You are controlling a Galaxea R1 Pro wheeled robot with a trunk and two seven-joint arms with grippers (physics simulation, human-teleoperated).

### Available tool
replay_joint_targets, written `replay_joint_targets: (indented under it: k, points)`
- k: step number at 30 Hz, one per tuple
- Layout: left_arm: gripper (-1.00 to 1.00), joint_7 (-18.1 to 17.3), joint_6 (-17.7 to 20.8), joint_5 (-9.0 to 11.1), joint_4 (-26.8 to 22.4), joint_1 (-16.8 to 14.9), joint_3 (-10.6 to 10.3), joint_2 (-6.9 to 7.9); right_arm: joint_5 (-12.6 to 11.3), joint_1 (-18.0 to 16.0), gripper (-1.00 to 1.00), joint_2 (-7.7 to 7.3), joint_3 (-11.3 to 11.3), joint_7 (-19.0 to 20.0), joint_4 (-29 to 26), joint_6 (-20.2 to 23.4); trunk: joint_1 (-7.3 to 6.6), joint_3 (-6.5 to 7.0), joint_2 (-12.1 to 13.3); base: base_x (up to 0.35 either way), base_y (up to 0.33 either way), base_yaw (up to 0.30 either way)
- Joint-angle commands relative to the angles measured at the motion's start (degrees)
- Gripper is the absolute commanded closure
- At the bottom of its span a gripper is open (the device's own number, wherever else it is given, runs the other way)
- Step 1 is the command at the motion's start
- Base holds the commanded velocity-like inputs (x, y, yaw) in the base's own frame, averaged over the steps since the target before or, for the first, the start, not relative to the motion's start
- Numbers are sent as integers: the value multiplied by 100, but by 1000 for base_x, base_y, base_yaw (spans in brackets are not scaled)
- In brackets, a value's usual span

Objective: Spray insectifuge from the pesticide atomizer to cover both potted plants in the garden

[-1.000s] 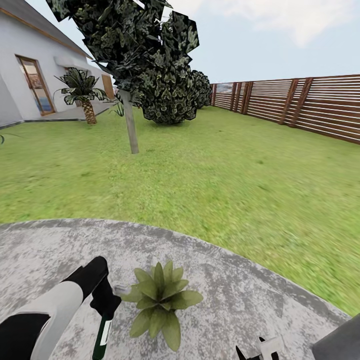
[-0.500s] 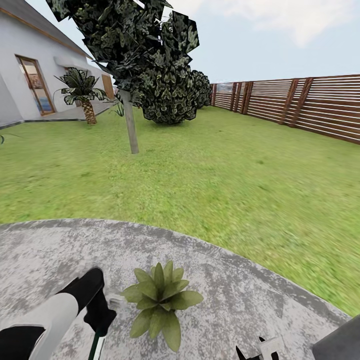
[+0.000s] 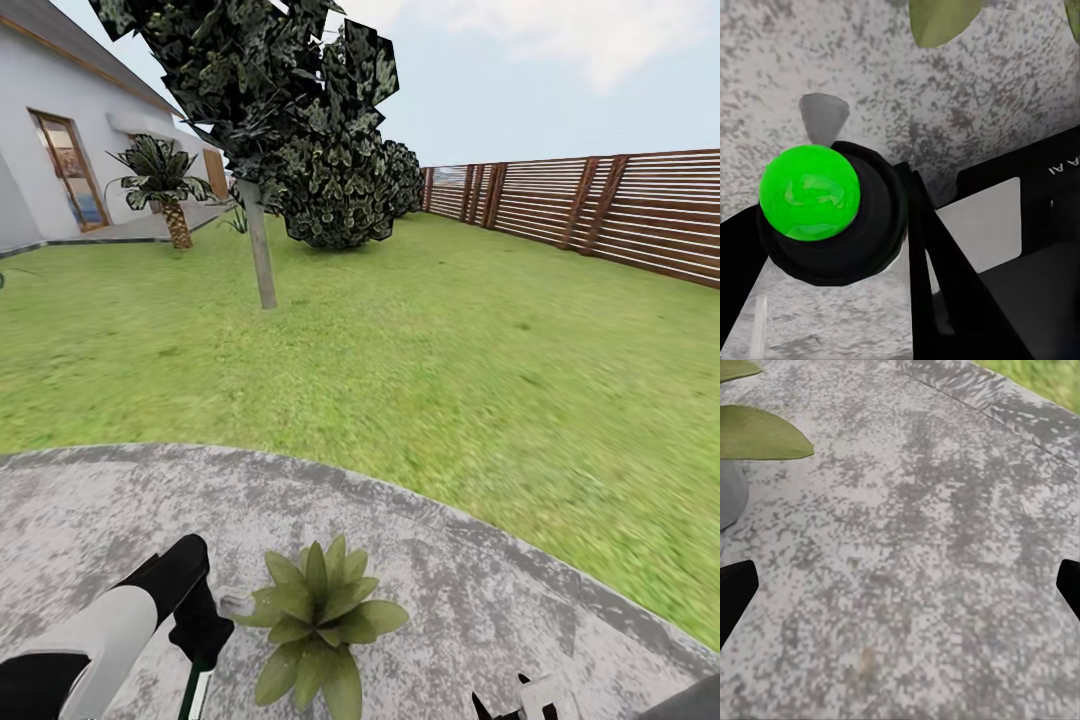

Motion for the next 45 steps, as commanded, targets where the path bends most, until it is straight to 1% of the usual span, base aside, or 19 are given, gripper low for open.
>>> replay_joint_targets:
  k: [1,7,17,24,28,31,32,34,41,45]
  points:
    - [100,-46,30,-19,-11,-6,-31,12,13,-4,-100,2,-49,47,1,-15,-1,-5,-2,19,0,0]
    - [100,-23,8,-20,24,84,-40,82,3,-4,-100,2,-49,38,-1,-15,-1,-48,-2,2,0,0]
    - [100,-21,13,-16,15,120,-26,81,3,-4,-100,2,-49,38,1,-15,-1,-139,-2,9,0,0]
    - [100,-21,14,-17,-15,98,-18,85,3,-4,-100,2,-49,38,1,-15,-1,-188,-2,198,122,0]
    - [100,-21,9,-22,-204,93,-27,83,3,-4,-100,2,-49,41,1,-15,-1,-192,-2,50,39,0]
    - [100,-17,6,-24,-245,103,-30,116,3,-4,-100,2,-49,40,1,-15,-1,-192,-2,7,5,0]
    - [100,-14,1,-20,-253,108,-31,173,3,-4,-100,2,-49,42,1,-15,-1,-192,-2,-85,1,0]
    - [100,-13,-2,-17,-259,111,-32,195,3,-4,-100,2,-49,41,1,-15,-1,-192,-2,-213,1,0]
    - [100,-13,5,-16,-256,112,-9,135,3,-4,-100,2,-49,40,1,-15,-1,-192,-2,-307,-48,0]
    - [100,-13,5,-4,-221,119,-2,107,3,-4,-100,2,-49,44,1,-15,-1,-192,-2,-96,-25,0]
